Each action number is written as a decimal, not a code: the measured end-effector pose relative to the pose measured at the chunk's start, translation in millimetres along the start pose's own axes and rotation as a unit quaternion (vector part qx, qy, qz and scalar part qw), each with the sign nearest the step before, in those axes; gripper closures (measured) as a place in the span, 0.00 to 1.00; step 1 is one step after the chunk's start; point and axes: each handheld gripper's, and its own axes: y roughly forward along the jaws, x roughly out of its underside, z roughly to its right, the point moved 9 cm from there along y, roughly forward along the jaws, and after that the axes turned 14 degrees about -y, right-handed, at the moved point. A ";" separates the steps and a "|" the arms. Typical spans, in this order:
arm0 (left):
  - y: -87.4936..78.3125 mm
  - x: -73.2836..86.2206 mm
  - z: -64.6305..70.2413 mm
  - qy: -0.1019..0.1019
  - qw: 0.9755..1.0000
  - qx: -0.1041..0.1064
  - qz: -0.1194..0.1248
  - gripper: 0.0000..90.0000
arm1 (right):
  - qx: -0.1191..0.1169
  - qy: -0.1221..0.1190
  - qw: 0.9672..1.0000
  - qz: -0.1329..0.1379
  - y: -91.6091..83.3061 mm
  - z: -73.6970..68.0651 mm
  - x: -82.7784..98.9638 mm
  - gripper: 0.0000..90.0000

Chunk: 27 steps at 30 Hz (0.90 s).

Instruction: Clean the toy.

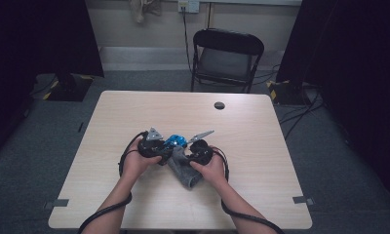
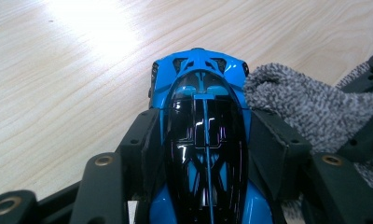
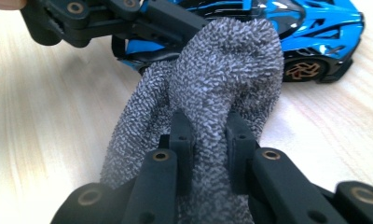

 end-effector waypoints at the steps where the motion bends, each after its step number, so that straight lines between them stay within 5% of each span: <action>1: 0.0 -0.1 0.0 0.000 1.000 0.000 0.000 0.50 | -0.002 -0.001 1.000 -0.001 0.2 -1.4 -0.1 0.86; 27: -0.2 0.1 0.2 -0.001 1.000 -0.003 -0.002 0.50 | -0.031 -0.019 0.999 -0.002 5.8 -23.9 -2.0 0.86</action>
